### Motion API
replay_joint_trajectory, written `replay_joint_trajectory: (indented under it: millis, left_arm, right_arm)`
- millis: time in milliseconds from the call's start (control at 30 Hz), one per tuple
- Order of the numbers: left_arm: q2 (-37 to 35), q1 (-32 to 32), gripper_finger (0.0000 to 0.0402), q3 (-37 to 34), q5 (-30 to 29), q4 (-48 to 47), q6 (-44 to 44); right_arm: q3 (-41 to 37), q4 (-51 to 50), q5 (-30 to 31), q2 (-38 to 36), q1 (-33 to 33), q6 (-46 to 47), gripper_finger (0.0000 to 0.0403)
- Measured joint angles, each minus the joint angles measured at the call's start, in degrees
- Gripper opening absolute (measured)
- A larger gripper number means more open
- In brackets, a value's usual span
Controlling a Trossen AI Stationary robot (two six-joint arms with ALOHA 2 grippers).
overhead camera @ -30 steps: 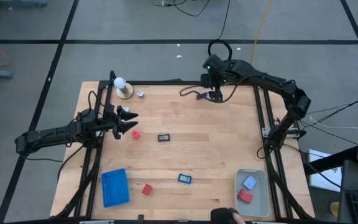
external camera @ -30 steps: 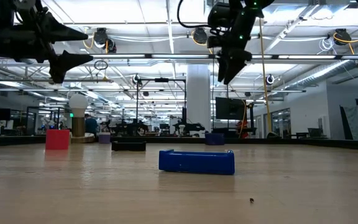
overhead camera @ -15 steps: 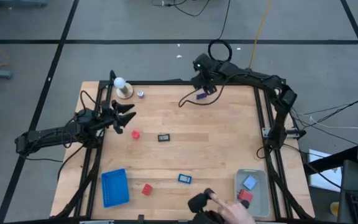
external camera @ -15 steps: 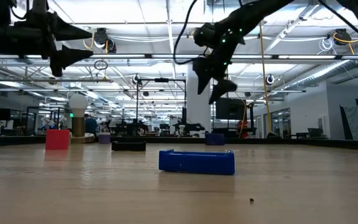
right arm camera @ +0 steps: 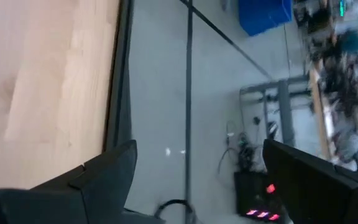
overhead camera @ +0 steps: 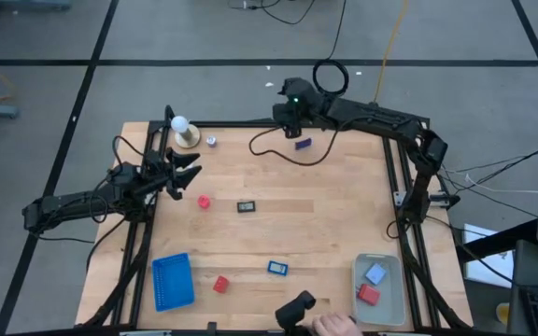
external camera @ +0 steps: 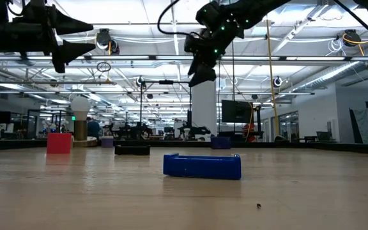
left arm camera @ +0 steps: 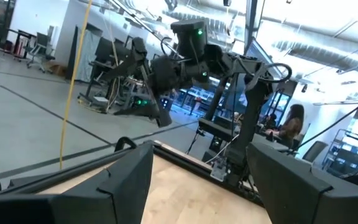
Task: Pick & Place Office items
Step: Put the purple digital timer into the blue bin
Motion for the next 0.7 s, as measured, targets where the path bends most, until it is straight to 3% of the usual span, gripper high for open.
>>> replay_joint_trajectory:
  millis: [167,267,433,700]
  left_arm:
    - [-0.01,0.0,0.0259,0.0,0.12,0.0,-1.23]
    - [-0.02,0.0,0.0259,0.0,0.17,0.0,-1.49]
    - [0.0,0.0,0.026,0.0,0.02,0.97,-1.41]
    - [-0.02,0.0,0.0259,0.0,-0.04,1.5,-0.74]
  right_arm:
    - [0.05,-4.46,-0.7,-0.07,0.32,-9.45,0.0338]
    - [2.49,-14.44,-3.76,0.61,-1.6,-7.48,0.0338]
    - [7.39,-27.51,-15.28,2.35,-7.53,-0.59,0.0338]
    - [9.9,-34.84,-21.93,2.33,-10.69,2.1,0.0338]
